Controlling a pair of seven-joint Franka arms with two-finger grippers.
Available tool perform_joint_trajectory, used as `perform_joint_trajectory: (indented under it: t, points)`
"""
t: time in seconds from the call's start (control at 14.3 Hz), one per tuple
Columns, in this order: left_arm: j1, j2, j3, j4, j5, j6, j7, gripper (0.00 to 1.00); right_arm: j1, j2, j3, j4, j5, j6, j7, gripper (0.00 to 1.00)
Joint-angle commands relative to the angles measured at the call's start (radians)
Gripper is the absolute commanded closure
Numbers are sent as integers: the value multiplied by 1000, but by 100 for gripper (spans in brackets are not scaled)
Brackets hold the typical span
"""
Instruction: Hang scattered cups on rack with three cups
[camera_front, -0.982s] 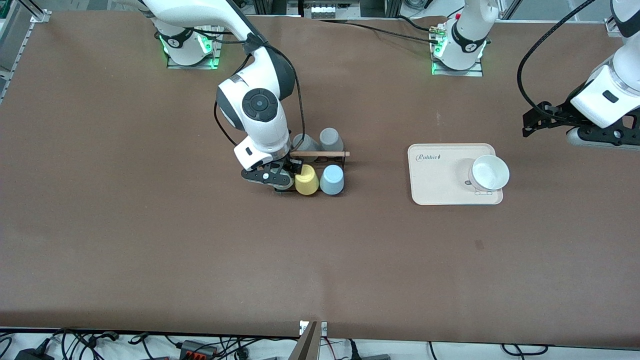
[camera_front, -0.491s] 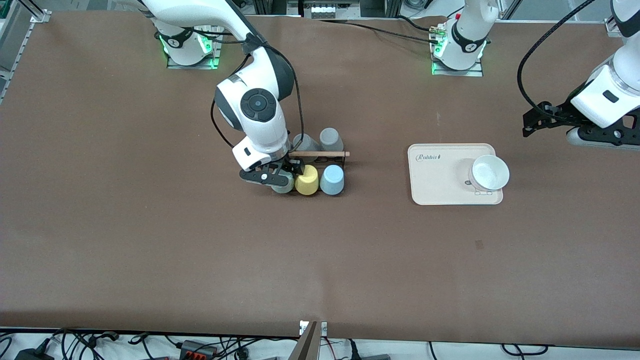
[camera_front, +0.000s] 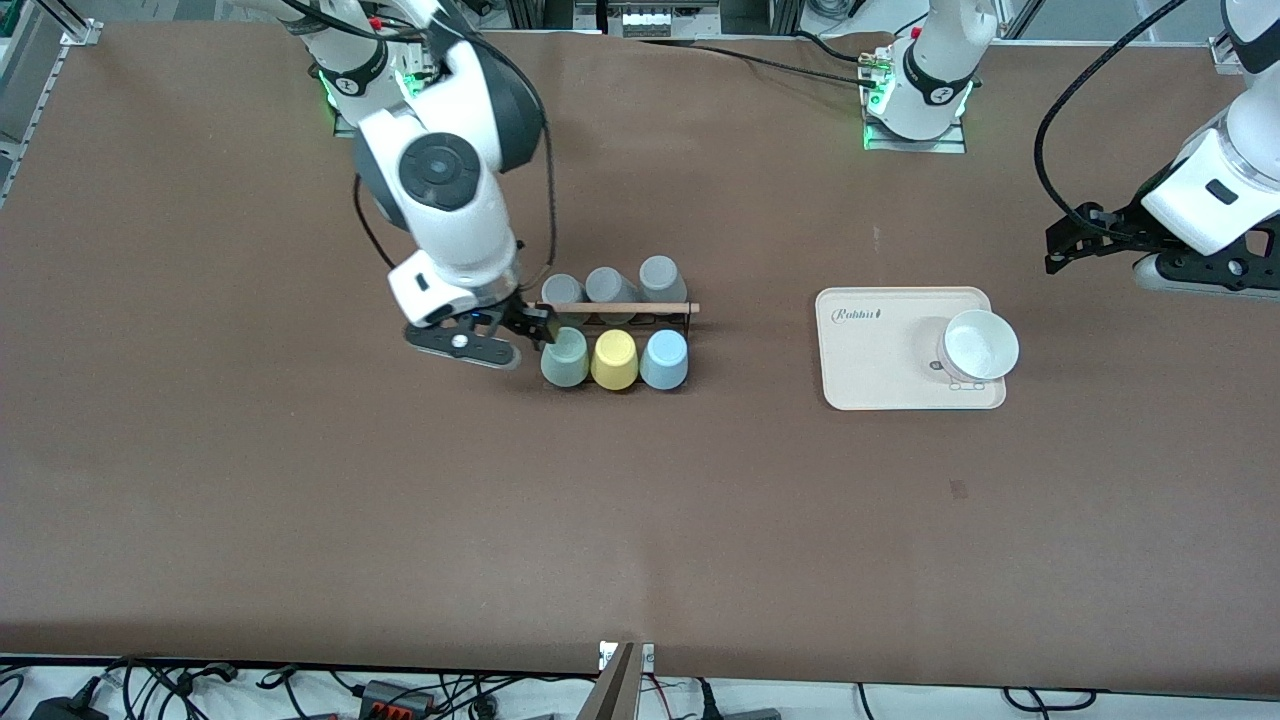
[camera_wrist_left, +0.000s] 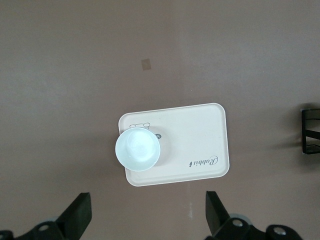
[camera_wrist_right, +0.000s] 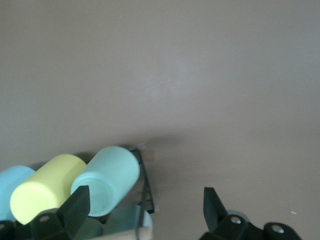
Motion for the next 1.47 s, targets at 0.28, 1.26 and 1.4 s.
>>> perform_joint_trajectory:
  t: [0.28, 1.26, 1.4]
  points:
    - [3, 9, -4, 27, 8, -20, 16, 0, -325, -210, 9, -11, 80, -213, -429, 0]
    - [6, 9, -4, 29, 8, -20, 10, 0, -629, -318, 22, 20, 73, -430, -687, 0]
    - [9, 8, -4, 27, 6, -23, 10, 0, -628, -316, 22, 20, 73, -379, -730, 0]
